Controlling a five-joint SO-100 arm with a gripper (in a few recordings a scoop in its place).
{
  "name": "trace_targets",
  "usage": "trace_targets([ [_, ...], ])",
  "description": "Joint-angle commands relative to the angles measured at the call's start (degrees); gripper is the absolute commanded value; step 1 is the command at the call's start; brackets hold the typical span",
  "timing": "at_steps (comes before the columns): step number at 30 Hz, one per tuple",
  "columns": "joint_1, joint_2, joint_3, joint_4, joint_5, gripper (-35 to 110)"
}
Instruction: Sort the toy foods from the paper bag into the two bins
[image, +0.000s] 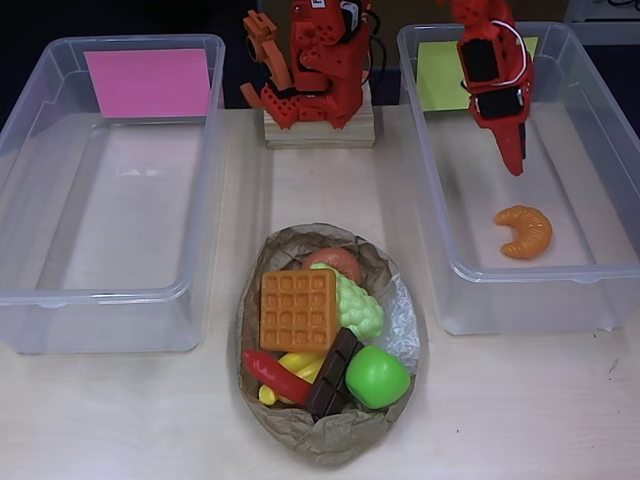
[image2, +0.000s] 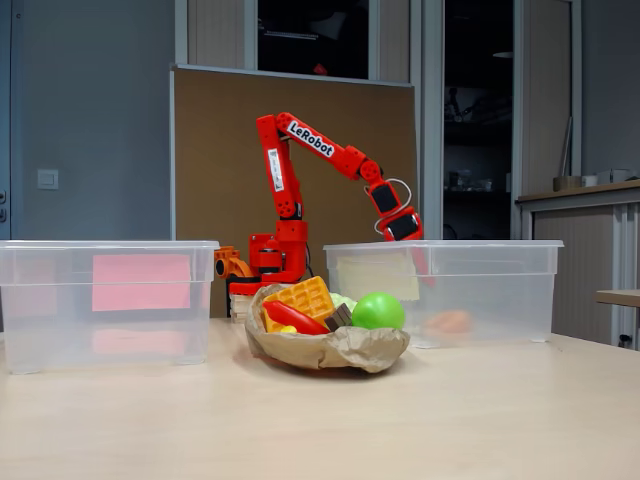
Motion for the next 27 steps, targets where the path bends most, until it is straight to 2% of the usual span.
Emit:
trace_targets([
  [1, 5.19, 8.88, -9.40, 17.67, -11.87, 12],
  [5, 16.79, 9.40, -27.77, 29.88, -35.95, 17],
  [10, 31.46, 1.85, -42.36, 36.04, -53.44, 24],
  [15, 42.10, -5.45, -42.36, 39.46, -54.14, 30],
  [22, 49.48, -12.39, -29.71, 30.23, -47.46, 32],
  [27, 52.91, -16.52, -26.37, 25.05, -47.11, 31],
])
